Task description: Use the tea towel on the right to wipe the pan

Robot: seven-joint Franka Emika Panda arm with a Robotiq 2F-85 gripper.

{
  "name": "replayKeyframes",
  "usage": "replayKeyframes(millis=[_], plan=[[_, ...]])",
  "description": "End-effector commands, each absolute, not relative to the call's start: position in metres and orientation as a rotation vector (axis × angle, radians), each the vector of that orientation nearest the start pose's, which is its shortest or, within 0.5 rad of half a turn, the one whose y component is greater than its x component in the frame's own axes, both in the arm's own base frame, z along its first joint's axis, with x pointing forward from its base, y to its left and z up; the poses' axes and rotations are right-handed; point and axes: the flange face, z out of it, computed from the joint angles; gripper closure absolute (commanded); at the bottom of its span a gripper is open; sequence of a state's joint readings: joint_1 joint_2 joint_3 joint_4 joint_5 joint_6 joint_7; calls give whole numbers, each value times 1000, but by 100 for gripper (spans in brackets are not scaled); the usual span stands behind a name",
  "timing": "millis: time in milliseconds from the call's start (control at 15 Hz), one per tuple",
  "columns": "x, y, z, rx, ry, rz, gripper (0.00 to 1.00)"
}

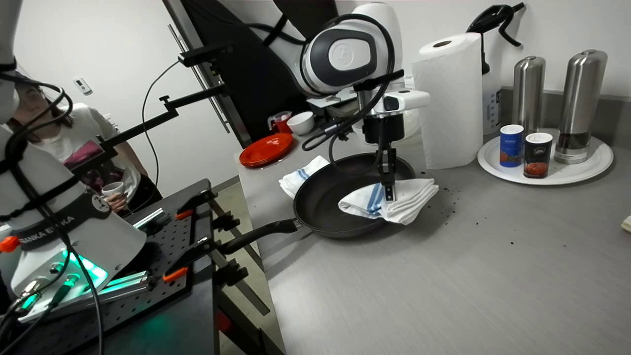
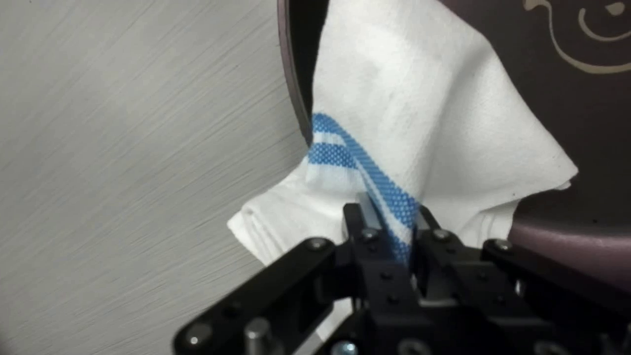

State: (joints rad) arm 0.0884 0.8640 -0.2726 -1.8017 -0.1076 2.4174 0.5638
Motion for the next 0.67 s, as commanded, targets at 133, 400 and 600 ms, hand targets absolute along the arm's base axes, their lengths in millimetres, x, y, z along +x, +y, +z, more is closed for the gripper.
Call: replayKeyframes(millis=[133,400,600], plan=[[597,-99,57,-3288,1011,313,97],[593,-114,47,-3284,1077,320,97],[590,-120,36,-3268,1117,345,97]])
